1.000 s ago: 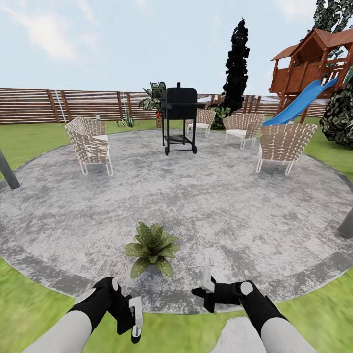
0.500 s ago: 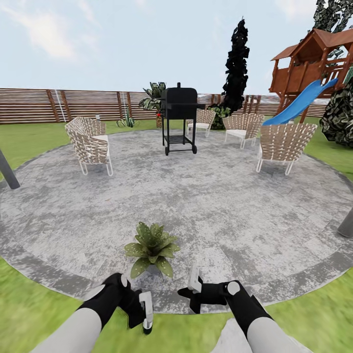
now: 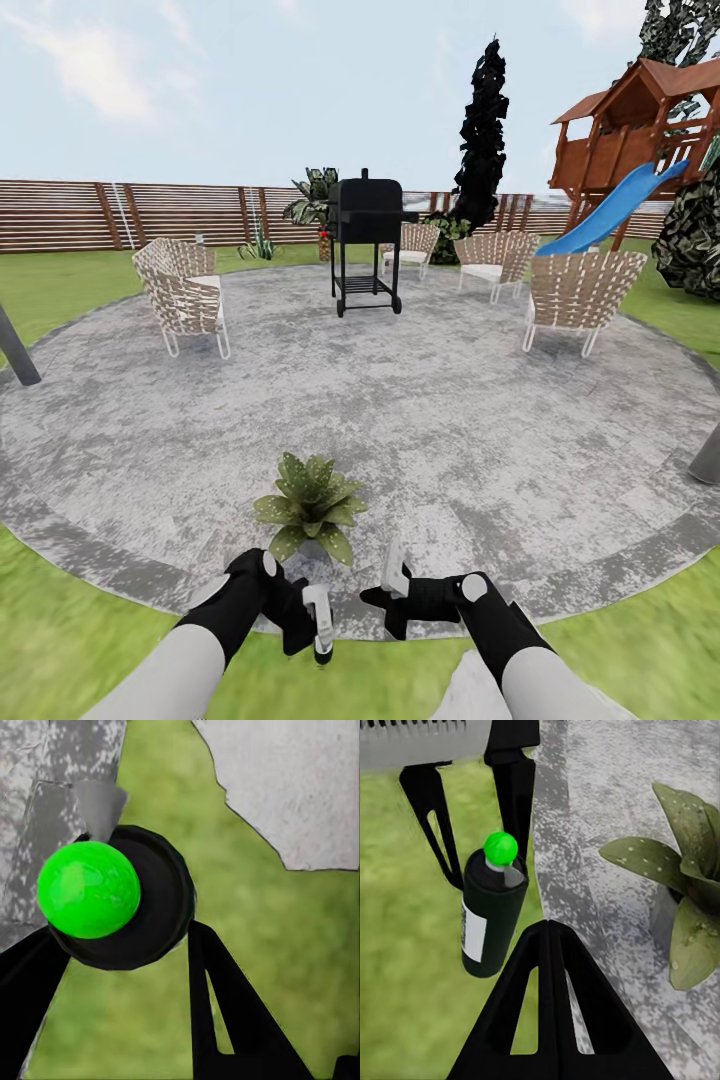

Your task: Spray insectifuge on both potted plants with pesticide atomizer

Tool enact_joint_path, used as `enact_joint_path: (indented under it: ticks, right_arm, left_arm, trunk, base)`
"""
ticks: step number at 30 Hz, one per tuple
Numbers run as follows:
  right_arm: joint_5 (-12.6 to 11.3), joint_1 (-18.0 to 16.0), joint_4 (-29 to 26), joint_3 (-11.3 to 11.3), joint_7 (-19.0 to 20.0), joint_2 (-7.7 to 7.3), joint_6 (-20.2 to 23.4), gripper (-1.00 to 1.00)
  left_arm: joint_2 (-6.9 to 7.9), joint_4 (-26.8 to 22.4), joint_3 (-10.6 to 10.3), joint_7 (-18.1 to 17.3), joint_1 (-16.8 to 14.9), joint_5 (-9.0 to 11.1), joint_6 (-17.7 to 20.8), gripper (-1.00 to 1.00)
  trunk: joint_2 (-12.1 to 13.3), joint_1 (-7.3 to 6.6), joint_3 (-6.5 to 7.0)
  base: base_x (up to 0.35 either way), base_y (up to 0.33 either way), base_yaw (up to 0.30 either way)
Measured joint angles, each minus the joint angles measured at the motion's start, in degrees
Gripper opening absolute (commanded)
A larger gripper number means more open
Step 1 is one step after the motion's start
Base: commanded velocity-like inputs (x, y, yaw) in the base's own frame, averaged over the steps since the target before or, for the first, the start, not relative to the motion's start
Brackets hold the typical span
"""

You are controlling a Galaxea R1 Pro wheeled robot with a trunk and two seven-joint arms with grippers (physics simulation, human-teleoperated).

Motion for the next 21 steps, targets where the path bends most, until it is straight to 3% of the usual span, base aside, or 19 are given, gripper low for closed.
enact_joint_path:
  ticks: [3, 7, 12, 21]
  right_arm:
    - [0.00, 0.00, 0.00, 0.00, -0.01, 0.01, 0.00, -1.00]
    - [0.00, 0.00, 0.00, 0.00, -0.01, 0.45, 0.00, -1.00]
    - [0.00, 0.00, 0.00, 0.00, -0.02, 0.49, 0.00, -1.00]
    - [0.00, 0.00, 0.00, 0.00, -0.03, 0.50, -0.01, -1.00]
  left_arm:
    - [-0.21, -0.55, -0.56, -0.01, 0.01, -0.01, -0.09, -1.00]
    - [-0.46, -0.68, -5.03, 1.18, -0.07, 0.22, -0.11, -1.00]
    - [-1.13, -0.70, -5.61, 1.95, -0.08, 0.49, -3.47, -1.00]
    - [-1.55, -0.70, -5.57, 2.04, -0.08, 0.67, -4.39, -1.00]
  trunk:
    - [0.00, 0.00, 0.00]
    - [0.00, 0.00, 0.00]
    - [0.00, 0.00, 0.00]
    - [0.00, 0.00, 0.00]
  base:
    - [0.000, 0.000, 0.000]
    - [0.000, 0.000, 0.000]
    - [0.000, 0.000, 0.000]
    - [0.000, 0.000, 0.000]
